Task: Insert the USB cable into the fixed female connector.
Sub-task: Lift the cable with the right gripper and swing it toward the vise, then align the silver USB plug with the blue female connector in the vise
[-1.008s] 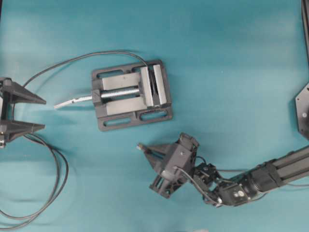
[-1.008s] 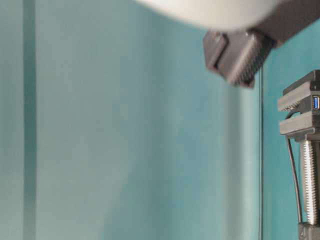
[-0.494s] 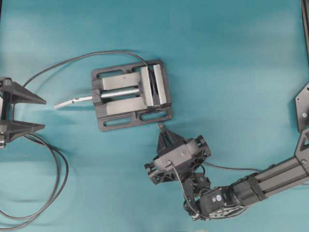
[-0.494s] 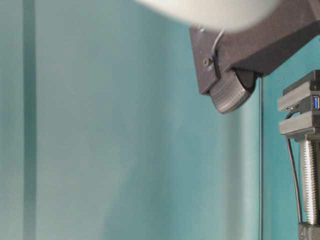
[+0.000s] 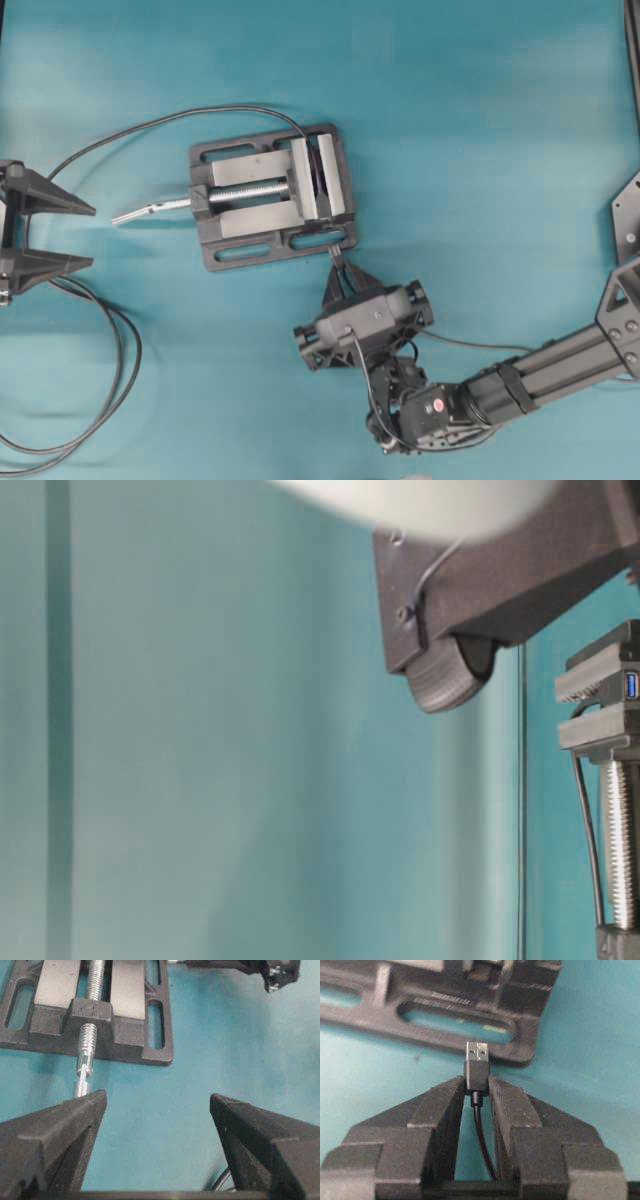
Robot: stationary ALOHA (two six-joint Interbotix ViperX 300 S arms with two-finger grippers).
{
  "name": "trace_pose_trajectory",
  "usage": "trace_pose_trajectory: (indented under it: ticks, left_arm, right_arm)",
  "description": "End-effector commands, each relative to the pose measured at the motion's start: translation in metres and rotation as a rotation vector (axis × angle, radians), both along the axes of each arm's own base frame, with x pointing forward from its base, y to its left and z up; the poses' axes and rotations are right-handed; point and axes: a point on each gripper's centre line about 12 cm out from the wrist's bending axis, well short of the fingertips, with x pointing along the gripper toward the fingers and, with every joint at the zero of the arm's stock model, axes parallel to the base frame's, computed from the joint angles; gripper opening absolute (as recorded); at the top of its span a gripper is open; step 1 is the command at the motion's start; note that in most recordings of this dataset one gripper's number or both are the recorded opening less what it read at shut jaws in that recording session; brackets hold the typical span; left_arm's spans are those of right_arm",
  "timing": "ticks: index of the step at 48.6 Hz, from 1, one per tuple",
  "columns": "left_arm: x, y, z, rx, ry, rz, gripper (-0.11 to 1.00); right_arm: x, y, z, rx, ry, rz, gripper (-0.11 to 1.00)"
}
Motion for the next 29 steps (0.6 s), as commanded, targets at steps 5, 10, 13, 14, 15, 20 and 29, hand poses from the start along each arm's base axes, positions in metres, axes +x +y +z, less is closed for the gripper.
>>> trace_pose_trajectory:
  ticks: [5,10,13,14,15,20,29]
  left_arm:
    - [0.0027,0.0004,0.0048,-0.01,-0.015,0.008,0.97]
    - [0.0026,0.0004,0.005,-0.01,-0.017,0.008,0.97]
    - [0.0026,0.0004,0.005,-0.01,-0.017,0.008,0.97]
    - [0.0026,0.0004,0.005,-0.01,-0.017,0.008,0.97]
    - [0.0026,0.0004,0.005,-0.01,-0.017,0.008,0.97]
    - [0.0026,0.0004,0.005,-0.01,-0.017,0.008,0.97]
    - [0.0026,0.0004,0.005,-0.01,-0.017,0.008,0.97]
  right_arm:
    - [0.0069,-0.0029,0.0126,0.005,-0.035,-0.052,0.2]
    - [0.0085,-0.0021,0.0121,-0.003,-0.038,-0.064,0.2]
    - [0.0093,-0.0016,0.012,-0.009,-0.038,-0.072,0.2]
    - [0.0096,-0.0015,0.0115,-0.011,-0.038,-0.074,0.2]
    - [0.01,-0.0013,0.0117,-0.013,-0.039,-0.076,0.2]
    - [0.0105,-0.0011,0.0115,-0.021,-0.04,-0.084,0.2]
    - [0.01,-0.002,0.0117,-0.023,-0.061,-0.102,0.2]
